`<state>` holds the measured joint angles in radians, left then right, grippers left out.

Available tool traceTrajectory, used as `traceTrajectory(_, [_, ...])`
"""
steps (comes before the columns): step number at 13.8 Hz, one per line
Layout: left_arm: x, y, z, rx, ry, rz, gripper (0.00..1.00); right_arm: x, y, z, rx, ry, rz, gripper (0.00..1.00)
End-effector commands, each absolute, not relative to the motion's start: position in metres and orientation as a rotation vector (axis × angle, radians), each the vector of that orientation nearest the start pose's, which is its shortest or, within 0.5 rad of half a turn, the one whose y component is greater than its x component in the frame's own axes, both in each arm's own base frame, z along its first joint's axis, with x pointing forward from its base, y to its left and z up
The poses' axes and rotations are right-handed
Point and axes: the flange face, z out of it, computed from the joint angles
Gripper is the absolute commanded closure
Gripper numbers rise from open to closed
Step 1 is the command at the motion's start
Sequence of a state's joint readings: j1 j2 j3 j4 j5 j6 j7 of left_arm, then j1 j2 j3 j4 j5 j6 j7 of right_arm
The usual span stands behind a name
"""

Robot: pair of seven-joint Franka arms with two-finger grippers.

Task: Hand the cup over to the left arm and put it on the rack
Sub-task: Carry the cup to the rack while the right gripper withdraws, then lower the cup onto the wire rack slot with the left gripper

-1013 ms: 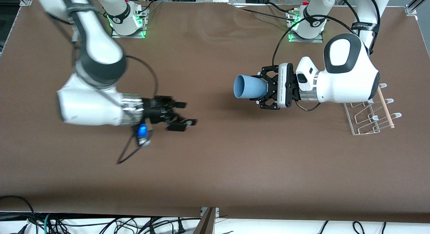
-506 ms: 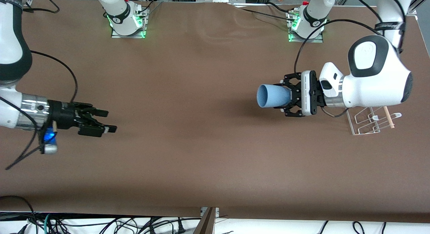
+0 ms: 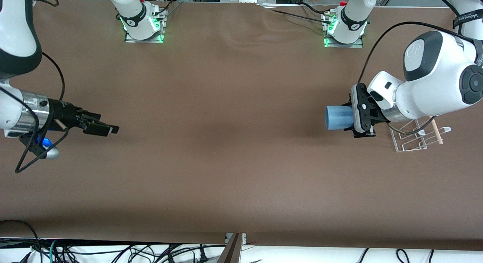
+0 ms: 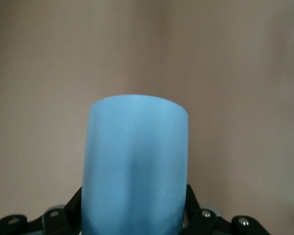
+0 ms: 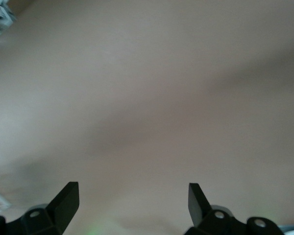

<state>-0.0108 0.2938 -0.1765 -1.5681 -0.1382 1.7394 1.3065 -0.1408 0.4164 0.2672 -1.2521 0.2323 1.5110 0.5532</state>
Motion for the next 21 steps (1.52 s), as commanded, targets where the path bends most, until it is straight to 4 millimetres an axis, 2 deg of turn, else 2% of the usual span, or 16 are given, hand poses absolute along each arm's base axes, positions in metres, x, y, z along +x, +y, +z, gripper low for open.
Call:
traceTrajectory(1, [0.62, -0.101, 0.468, -2.379, 2.154, 0.26, 1.0, 0.632, 0.071, 0.538, -2.873, 0.587, 0.341, 0.01])
traceTrajectory(5, [0.62, -0.069, 0.461, -2.147, 2.022, 0.571, 1.0, 0.596, 0.074, 0.539, -2.949, 0.529, 0.251, 0.01])
traceTrajectory(8, [0.611, -0.05, 0.459, -2.089, 1.849, 0.803, 1.0, 0.57, 0.066, 0.54, -3.025, 0.436, 0.152, 0.01])
traceTrajectory(9, [0.611, -0.048, 0.455, -2.06, 1.781, 0.857, 1.0, 0.561, 0.063, 0.537, -3.052, 0.384, 0.125, 0.01])
traceTrajectory(11, [0.614, -0.035, 0.433, -1.98, 1.717, 0.993, 1.0, 0.545, 0.052, 0.537, -3.099, 0.291, 0.086, 0.01])
traceTrajectory(13, [0.619, -0.022, 0.42, -1.905, 1.672, 1.069, 1.0, 0.544, 0.044, 0.536, -3.155, 0.153, 0.08, 0.01])
traceTrajectory(14, [0.617, -0.017, 0.405, -1.865, 1.647, 1.153, 1.0, 0.544, 0.039, 0.536, -3.167, 0.123, 0.078, 0.01])
traceTrajectory(16, [0.609, -0.009, 0.388, -1.841, 1.547, 1.267, 1.0, 0.546, 0.023, 0.537, -3.165, 0.015, 0.076, 0.01])
traceTrajectory(17, [0.602, -0.008, 0.382, -1.829, 1.551, 1.287, 1.0, 0.546, 0.015, 0.538, -3.163, -0.045, 0.075, 0.01])
traceTrajectory(20, [0.586, -0.004, 0.384, -1.828, 1.526, 1.312, 1.0, 0.548, 0.01, 0.537, -3.163, -0.066, 0.092, 0.01])
traceTrajectory(21, [0.58, 0.011, 0.386, -1.851, 1.497, 1.316, 1.0, 0.547, 0.011, 0.535, -3.162, -0.073, 0.109, 0.01])
